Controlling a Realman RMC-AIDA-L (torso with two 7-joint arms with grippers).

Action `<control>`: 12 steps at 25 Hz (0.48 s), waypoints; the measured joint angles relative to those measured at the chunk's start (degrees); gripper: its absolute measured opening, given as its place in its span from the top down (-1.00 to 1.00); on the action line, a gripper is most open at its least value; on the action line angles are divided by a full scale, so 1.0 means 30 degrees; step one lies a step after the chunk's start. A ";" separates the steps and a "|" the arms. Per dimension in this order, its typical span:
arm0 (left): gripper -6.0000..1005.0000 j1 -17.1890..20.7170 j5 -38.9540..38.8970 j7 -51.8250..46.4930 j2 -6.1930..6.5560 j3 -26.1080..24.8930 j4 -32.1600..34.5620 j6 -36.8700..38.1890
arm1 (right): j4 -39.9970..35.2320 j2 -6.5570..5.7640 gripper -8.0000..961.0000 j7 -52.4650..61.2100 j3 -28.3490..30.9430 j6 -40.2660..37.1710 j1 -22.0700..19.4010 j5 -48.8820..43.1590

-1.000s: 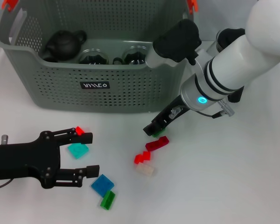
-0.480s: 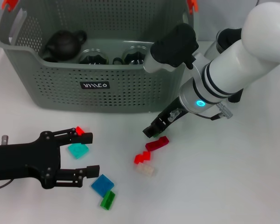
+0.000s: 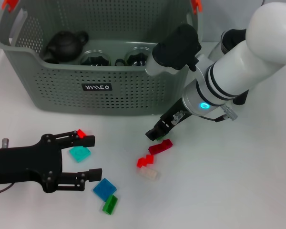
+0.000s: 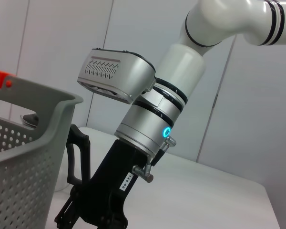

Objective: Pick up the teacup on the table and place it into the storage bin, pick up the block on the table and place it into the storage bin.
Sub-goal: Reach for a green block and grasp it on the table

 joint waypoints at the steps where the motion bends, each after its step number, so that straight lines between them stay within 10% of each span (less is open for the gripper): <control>1: -0.70 -0.0001 0.0001 0.0000 0.0000 0.0001 0.0000 0.0001 | -0.0009 -0.0001 -0.48 -0.0003 -0.0014 0.0014 0.0001 0.0000; 12: -0.70 -0.0005 0.0001 0.0000 0.0000 0.0002 0.0000 -0.0021 | 0.0070 0.0000 -0.48 -0.0011 -0.0044 0.0079 0.0000 0.0000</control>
